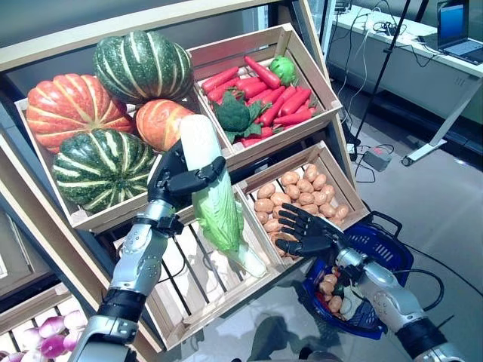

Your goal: Put vegetables into the basket

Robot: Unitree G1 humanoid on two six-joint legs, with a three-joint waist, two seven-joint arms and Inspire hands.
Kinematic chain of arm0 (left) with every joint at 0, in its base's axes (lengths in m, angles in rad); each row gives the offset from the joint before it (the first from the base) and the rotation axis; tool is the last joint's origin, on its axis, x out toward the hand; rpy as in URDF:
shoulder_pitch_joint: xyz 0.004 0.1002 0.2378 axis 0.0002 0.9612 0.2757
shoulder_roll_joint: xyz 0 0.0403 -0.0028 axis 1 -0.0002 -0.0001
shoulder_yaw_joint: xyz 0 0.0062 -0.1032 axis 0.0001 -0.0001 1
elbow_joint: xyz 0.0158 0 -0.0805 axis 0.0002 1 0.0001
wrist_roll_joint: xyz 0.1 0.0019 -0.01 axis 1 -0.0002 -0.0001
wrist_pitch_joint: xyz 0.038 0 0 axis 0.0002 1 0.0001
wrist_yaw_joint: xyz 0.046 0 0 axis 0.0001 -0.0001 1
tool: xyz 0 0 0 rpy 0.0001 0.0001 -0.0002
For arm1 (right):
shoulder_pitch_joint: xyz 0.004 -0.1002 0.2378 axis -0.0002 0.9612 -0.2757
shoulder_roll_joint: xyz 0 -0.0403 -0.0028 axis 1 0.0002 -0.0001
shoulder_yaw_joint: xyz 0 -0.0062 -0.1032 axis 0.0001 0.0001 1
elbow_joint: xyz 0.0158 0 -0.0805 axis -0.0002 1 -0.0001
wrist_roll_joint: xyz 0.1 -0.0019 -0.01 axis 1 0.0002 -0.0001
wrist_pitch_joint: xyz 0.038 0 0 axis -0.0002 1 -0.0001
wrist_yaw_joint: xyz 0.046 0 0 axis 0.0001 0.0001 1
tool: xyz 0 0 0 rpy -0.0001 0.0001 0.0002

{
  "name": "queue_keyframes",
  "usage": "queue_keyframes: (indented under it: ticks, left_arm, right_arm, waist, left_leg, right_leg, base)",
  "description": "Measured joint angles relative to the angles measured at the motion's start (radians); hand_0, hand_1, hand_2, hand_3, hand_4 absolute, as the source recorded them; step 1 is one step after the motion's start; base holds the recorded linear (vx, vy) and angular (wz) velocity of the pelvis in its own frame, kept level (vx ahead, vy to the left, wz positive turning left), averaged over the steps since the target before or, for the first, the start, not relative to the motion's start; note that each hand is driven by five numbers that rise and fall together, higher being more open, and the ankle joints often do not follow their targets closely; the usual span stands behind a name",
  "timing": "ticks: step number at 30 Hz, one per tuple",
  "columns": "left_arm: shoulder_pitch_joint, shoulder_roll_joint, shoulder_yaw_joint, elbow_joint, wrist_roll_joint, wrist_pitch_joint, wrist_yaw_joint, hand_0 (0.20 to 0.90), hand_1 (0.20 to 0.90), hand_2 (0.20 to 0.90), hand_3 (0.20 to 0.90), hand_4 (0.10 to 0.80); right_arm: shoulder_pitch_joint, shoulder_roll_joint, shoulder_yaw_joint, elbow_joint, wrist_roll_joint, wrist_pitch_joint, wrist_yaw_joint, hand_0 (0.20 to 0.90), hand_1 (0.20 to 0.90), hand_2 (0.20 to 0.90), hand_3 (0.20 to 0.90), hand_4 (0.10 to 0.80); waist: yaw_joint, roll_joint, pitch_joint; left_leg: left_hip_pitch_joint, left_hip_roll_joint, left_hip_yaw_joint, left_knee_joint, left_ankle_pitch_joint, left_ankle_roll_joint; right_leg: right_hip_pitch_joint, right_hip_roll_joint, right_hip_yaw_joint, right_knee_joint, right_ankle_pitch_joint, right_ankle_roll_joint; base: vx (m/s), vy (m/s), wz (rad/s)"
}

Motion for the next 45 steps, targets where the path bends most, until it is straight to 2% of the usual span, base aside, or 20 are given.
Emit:
queue_keyframes:
  ticks: [4,17,24,34,45]
  left_arm:
    - [-0.005,-0.017,-0.018,0.000,-0.003,0.002,-0.030,0.300,0.300,0.300,0.300,0.400]
    - [-0.030,-0.030,-0.117,0.000,0.049,0.082,-0.112,0.300,0.300,0.300,0.300,0.400]
    - [-0.030,-0.030,-0.115,0.000,0.089,0.100,-0.113,0.300,0.300,0.300,0.300,0.400]
    - [-0.030,-0.008,-0.115,0.000,0.089,0.100,-0.130,0.300,0.300,0.300,0.300,0.400]
    - [-0.030,-0.004,-0.115,0.000,0.074,0.100,-0.170,0.300,0.300,0.300,0.300,0.400]
  right_arm:
    - [-0.040,0.039,0.001,-0.001,0.026,0.006,0.000,0.900,0.900,0.900,0.900,0.800]
    - [-0.101,0.050,0.019,-0.047,0.022,0.012,-0.001,0.900,0.900,0.900,0.900,0.800]
    - [-0.103,0.055,0.024,-0.048,0.031,0.084,-0.001,0.900,0.900,0.900,0.900,0.800]
    - [-0.103,0.067,0.052,-0.046,0.149,0.210,-0.001,0.900,0.900,0.900,0.900,0.800]
    - [-0.102,0.090,0.062,-0.020,0.265,0.281,0.006,0.900,0.900,0.900,0.900,0.800]
  waist:
    - [0.001,-0.006,-0.004]
    - [0.000,-0.018,-0.011]
    - [0.002,-0.024,-0.015]
    - [0.002,-0.047,-0.031]
    - [0.003,-0.055,-0.051]
  left_leg:
    - [0.021,-0.006,0.015,-0.011,0.002,0.001]
    - [0.054,-0.010,0.021,-0.012,0.002,0.001]
    - [0.057,-0.011,0.021,-0.012,0.003,0.002]
    - [0.058,-0.012,0.020,-0.012,0.003,0.002]
    - [0.058,-0.013,0.020,-0.012,0.003,0.003]
  right_leg:
    - [0.028,0.002,0.007,-0.037,0.022,0.002]
    - [0.053,0.005,0.028,-0.037,0.028,0.001]
    - [0.056,0.005,0.029,-0.037,0.031,0.000]
    - [0.056,0.004,0.029,-0.037,0.031,0.000]
    - [0.056,0.002,0.029,-0.037,0.032,0.001]
  base:
    - [0.017,-0.055,-0.07]
    - [0.020,-0.024,-0.03]
    - [0.000,0.000,0.00]
    - [0.000,0.000,0.00]
    - [0.000,0.000,0.00]
